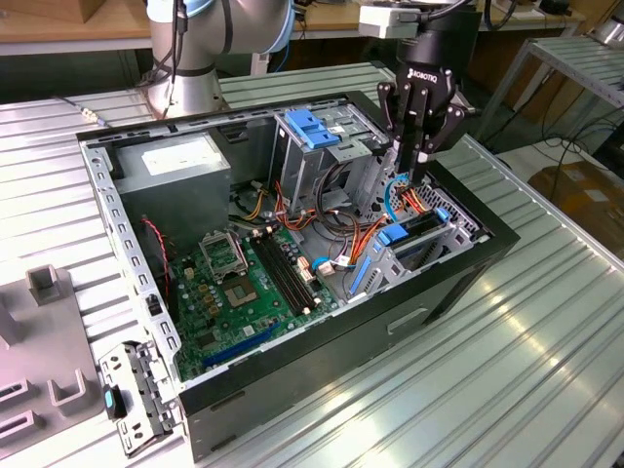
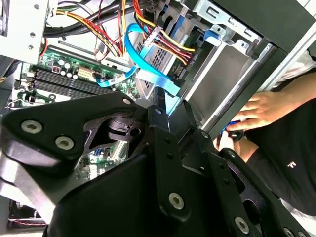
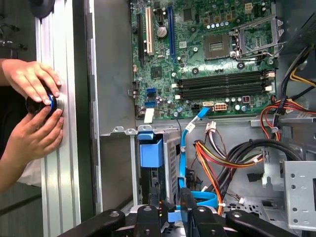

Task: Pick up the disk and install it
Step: 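Insert the second disk wire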

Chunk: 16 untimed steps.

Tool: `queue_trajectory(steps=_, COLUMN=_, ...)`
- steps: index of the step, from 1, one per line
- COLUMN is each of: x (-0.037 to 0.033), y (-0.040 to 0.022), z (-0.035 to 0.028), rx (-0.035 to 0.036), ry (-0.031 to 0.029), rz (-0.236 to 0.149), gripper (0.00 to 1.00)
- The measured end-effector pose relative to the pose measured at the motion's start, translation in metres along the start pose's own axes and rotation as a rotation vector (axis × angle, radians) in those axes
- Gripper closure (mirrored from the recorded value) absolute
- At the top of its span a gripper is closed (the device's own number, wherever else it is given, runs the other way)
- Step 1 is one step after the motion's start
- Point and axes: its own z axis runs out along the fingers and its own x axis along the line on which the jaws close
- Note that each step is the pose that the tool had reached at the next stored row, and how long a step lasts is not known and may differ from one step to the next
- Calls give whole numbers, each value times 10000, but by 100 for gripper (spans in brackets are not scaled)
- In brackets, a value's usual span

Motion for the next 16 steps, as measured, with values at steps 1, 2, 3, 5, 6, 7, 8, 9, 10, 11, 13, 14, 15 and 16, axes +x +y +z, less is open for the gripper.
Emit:
queue_trajectory(steps=1, x=-7, y=-16, z=-4, rx=-26, ry=4, rz=-7, gripper=69)
queue_trajectory(steps=2, x=-15, y=-28, z=-7, rx=-43, ry=6, rz=-14, gripper=69)
queue_trajectory(steps=3, x=-23, y=-41, z=-10, rx=-62, ry=8, rz=-20, gripper=69)
queue_trajectory(steps=5, x=-39, y=-54, z=-10, rx=-88, ry=7, rz=-31, gripper=69)
queue_trajectory(steps=6, x=-46, y=-55, z=8, rx=-91, ry=5, rz=-30, gripper=69)
queue_trajectory(steps=7, x=-53, y=-55, z=25, rx=-93, ry=8, rz=-30, gripper=69)
queue_trajectory(steps=8, x=-62, y=-55, z=52, rx=-94, ry=8, rz=-31, gripper=69)
queue_trajectory(steps=9, x=-71, y=-56, z=74, rx=-93, ry=7, rz=-32, gripper=69)
queue_trajectory(steps=10, x=-74, y=-56, z=82, rx=-94, ry=6, rz=-32, gripper=69)
queue_trajectory(steps=11, x=-73, y=-56, z=81, rx=-94, ry=8, rz=-32, gripper=69)
queue_trajectory(steps=13, x=-73, y=-56, z=81, rx=-94, ry=9, rz=-32, gripper=69)
queue_trajectory(steps=14, x=-73, y=-56, z=82, rx=-94, ry=8, rz=-32, gripper=69)
queue_trajectory(steps=15, x=-73, y=-56, z=82, rx=-94, ry=8, rz=-32, gripper=69)
queue_trajectory(steps=16, x=-74, y=-56, z=82, rx=-93, ry=13, rz=-32, gripper=69)
